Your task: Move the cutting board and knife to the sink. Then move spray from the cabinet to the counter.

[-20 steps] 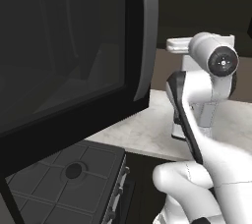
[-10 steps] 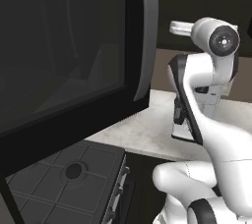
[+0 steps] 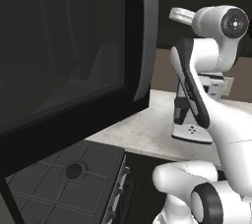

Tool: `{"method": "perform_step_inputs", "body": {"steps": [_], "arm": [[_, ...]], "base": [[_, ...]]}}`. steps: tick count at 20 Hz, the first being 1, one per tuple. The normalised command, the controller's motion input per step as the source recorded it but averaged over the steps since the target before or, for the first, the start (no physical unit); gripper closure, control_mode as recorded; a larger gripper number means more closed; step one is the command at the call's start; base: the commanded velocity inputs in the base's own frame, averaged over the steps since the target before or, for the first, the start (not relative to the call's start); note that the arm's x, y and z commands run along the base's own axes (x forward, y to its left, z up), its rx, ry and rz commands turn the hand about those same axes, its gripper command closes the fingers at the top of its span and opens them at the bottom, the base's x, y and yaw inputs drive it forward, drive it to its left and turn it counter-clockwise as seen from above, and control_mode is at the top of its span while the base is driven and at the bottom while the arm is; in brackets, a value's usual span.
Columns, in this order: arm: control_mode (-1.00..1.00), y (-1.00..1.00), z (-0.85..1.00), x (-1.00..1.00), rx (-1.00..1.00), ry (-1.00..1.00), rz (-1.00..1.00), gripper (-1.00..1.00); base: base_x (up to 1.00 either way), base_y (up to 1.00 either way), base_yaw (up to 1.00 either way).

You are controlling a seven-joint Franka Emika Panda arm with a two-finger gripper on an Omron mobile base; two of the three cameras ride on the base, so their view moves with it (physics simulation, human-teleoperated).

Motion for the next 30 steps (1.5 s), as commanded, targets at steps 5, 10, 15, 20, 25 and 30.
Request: {"method": "perform_step_inputs", "body": {"steps": [5, 10, 15, 20, 25, 30], "arm": [[-1.00, 0.00, 0.02, 0.33, 0.12, 0.00, 0.15, -1.00], [-1.00, 0.09, 0.05, 0.29, 0.03, 0.01, 0.15, -1.00], [-1.00, 0.25, 0.00, 0.24, -0.02, 0.00, 0.09, -1.00], [-1.00, 0.12, 0.00, 0.20, -0.13, 0.00, 0.01, -1.00], [-1.00, 0.02, 0.00, 0.24, -0.17, 0.03, 0.00, -1.00], [-1.00, 0.00, 0.00, 0.18, -0.13, 0.03, 0.00, -1.00]], "base": [[0.00, 0.00, 0.00], [0.00, 0.00, 0.00], [0.00, 0.00, 0.00], [0.00, 0.00, 0.00], [0.00, 0.00, 0.00], [0.00, 0.00, 0.00]]}}
